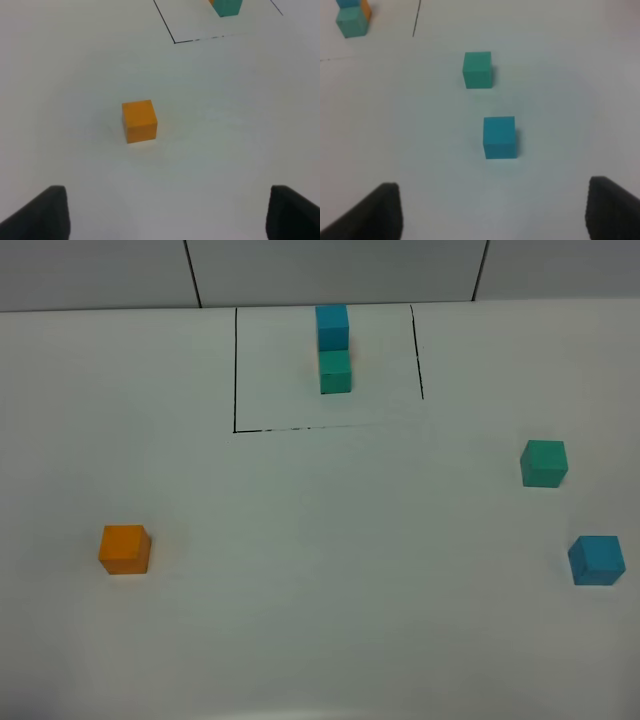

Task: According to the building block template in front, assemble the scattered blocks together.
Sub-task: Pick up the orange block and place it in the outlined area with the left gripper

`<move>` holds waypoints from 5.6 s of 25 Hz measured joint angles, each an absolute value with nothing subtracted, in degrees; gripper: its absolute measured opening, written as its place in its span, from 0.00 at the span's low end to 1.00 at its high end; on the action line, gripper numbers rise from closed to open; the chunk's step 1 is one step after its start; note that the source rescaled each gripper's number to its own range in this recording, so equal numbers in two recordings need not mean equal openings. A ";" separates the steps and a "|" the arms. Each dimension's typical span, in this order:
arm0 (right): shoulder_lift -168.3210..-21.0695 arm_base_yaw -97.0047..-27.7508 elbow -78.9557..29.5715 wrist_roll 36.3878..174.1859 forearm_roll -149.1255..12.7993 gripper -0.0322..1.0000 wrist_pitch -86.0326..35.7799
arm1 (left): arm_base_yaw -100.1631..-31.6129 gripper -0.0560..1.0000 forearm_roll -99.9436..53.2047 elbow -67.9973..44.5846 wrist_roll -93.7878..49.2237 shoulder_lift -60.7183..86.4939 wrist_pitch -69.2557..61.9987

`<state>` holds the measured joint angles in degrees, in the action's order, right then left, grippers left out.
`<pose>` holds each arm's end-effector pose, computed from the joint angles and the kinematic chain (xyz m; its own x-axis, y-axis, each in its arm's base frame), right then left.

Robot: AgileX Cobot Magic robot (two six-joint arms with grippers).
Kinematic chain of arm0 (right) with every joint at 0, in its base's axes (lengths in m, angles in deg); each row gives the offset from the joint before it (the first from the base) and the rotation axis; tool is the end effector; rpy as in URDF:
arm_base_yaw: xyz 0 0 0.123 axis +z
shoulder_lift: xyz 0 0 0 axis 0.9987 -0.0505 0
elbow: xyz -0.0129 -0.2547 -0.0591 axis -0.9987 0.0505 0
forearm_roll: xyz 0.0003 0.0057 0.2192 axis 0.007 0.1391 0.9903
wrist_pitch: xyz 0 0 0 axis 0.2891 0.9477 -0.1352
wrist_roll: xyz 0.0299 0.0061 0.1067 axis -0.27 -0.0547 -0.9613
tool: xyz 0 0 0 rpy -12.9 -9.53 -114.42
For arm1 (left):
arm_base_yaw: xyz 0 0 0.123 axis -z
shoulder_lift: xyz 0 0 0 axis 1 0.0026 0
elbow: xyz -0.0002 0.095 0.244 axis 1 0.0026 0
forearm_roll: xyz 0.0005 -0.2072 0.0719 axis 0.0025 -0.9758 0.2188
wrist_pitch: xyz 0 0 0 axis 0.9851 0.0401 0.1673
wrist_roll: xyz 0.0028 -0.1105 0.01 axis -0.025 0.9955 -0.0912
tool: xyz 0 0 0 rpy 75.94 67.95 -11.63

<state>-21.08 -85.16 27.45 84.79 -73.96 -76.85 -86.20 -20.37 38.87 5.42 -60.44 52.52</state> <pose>0.0071 0.0038 0.2493 -0.4585 -0.0390 -0.8879 -0.0732 0.9973 -0.0060 0.0050 -0.0179 0.2566 -0.4243 0.0455 -0.9044 0.2131 0.9757 -0.0509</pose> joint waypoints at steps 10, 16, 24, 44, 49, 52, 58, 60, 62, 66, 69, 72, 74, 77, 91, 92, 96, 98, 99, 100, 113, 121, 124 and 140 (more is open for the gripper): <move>-21.08 -85.16 27.45 84.74 -73.96 0.55 -76.85 | -86.20 0.99 -20.37 38.87 5.42 -60.44 52.52; -21.08 -85.16 27.45 84.74 -73.96 0.55 -76.85 | -86.20 0.99 -20.37 38.87 5.42 -60.44 52.52; -21.08 -85.16 27.45 84.74 -73.96 0.55 -76.85 | -86.20 0.99 -20.37 38.87 5.42 -60.44 52.52; -21.08 -85.16 27.45 84.37 -73.96 0.55 -76.85 | -86.20 0.99 -19.09 37.63 6.66 -43.77 39.67; -21.08 -85.16 27.45 84.31 -73.96 0.55 -76.85 | -86.20 0.99 -19.09 33.56 6.66 -24.53 36.44; -21.08 -85.16 27.45 84.31 -73.96 0.55 -76.85 | -86.20 0.99 -19.30 29.40 6.66 -13.51 36.03; -21.08 -85.16 27.45 84.31 -73.96 0.55 -76.85 | -84.51 0.99 -20.30 22.36 6.46 5.11 35.58; -21.08 -85.16 27.45 84.26 -73.96 0.55 -76.85 | -82.44 0.99 -20.25 20.91 6.81 10.00 35.40; -21.08 -85.16 27.45 84.26 -73.96 0.55 -76.85 | -80.12 0.99 -20.25 19.76 8.46 14.84 34.87; -21.08 -85.16 27.45 84.26 -73.96 0.55 -76.85 | -77.91 0.99 -18.79 18.85 13.32 22.18 33.19; -21.08 -85.16 27.45 84.26 -73.96 0.55 -76.85 | -77.83 0.99 -16.68 18.85 16.45 25.83 32.36; -21.08 -85.16 27.45 84.26 -73.96 0.55 -76.85 | -77.83 0.99 -15.21 18.85 17.67 28.21 31.83; -21.08 -85.16 27.45 84.26 -73.96 0.55 -76.85 | -77.83 0.99 -14.77 18.85 17.87 29.34 31.04; -21.08 -85.16 27.45 84.26 -73.96 0.55 -76.85 | -77.83 1.00 -14.65 18.85 17.91 30.69 29.20; -21.08 -85.16 27.45 84.26 -73.96 0.55 -76.80 | -77.83 0.99 -14.61 18.84 19.80 40.29 24.62; -21.08 -85.16 27.45 84.26 -73.96 0.55 -76.80 | -77.83 0.99 -14.61 18.84 19.80 40.79 23.92; -21.08 -85.16 27.45 84.26 -73.96 0.55 -76.80 | -77.83 0.69 -14.61 18.84 19.91 41.67 22.15; -21.08 -85.16 27.45 84.26 -73.96 0.55 -76.80 | -77.83 0.36 -14.61 18.84 19.91 41.72 21.66; -21.08 -85.16 27.45 84.26 -73.96 0.55 -76.80 | -77.83 0.14 -14.61 18.84 19.91 41.72 21.54; -21.08 -85.16 27.45 84.26 -73.96 0.55 -76.80 | -77.83 0.06 -14.61 18.79 19.91 41.72 21.48; -21.08 -85.16 27.45 84.26 -73.96 0.55 -76.80 | -71.36 0.06 -13.08 7.10 -3.45 42.73 31.21; -21.08 -85.16 27.45 84.20 -73.96 0.55 -76.80 | -62.08 0.06 -13.08 -12.96 -15.60 51.98 44.20; -21.08 -85.16 27.45 84.20 -73.96 0.55 -76.80 | -59.24 0.06 -13.02 -21.66 -19.29 56.85 48.50; -21.08 -85.16 27.45 84.26 -73.96 0.55 -76.80 | -51.48 0.06 -9.87 -51.34 -33.58 77.07 60.05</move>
